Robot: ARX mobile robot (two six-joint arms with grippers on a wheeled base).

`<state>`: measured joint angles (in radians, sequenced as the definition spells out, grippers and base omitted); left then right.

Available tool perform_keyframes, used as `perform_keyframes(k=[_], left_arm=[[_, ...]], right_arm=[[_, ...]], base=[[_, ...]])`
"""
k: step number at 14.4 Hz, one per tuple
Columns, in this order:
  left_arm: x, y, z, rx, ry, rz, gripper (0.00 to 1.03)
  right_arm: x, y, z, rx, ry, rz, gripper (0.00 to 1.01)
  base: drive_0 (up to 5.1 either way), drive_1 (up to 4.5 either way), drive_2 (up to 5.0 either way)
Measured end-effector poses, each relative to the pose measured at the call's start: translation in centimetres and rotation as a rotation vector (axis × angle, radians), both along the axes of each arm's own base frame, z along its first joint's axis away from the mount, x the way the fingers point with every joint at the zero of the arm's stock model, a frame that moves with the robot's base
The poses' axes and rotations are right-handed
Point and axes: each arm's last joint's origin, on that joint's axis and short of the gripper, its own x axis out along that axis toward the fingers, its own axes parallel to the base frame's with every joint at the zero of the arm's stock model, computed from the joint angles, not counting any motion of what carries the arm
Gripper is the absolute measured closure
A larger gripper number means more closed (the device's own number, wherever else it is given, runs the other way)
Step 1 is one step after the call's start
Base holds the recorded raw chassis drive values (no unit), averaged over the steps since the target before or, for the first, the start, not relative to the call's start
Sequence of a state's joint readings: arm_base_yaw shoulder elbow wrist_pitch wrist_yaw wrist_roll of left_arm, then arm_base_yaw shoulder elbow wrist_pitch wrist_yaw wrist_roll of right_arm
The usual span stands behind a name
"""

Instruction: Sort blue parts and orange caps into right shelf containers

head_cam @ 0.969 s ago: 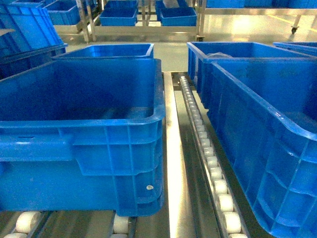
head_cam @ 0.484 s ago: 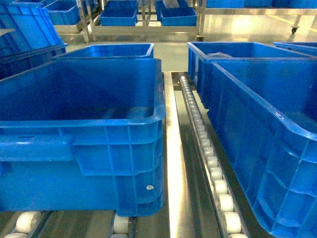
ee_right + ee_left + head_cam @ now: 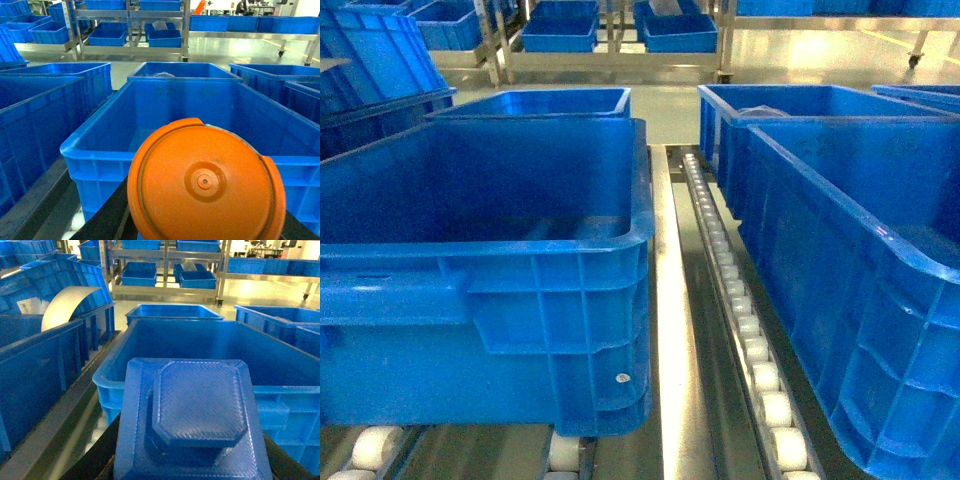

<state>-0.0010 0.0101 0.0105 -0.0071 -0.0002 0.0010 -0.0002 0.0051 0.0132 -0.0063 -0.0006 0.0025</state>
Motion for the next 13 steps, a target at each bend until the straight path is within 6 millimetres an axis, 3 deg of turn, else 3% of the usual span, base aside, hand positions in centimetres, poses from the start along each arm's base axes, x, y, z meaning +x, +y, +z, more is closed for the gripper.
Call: perform_keyframes(k=[13], left_arm=[[0.00,0.00,0.00,0.000,0.000,0.000,0.60]], right_arm=[[0.00,0.00,0.00,0.000,0.000,0.000,0.56]], base=[[0.0,0.00,0.0]])
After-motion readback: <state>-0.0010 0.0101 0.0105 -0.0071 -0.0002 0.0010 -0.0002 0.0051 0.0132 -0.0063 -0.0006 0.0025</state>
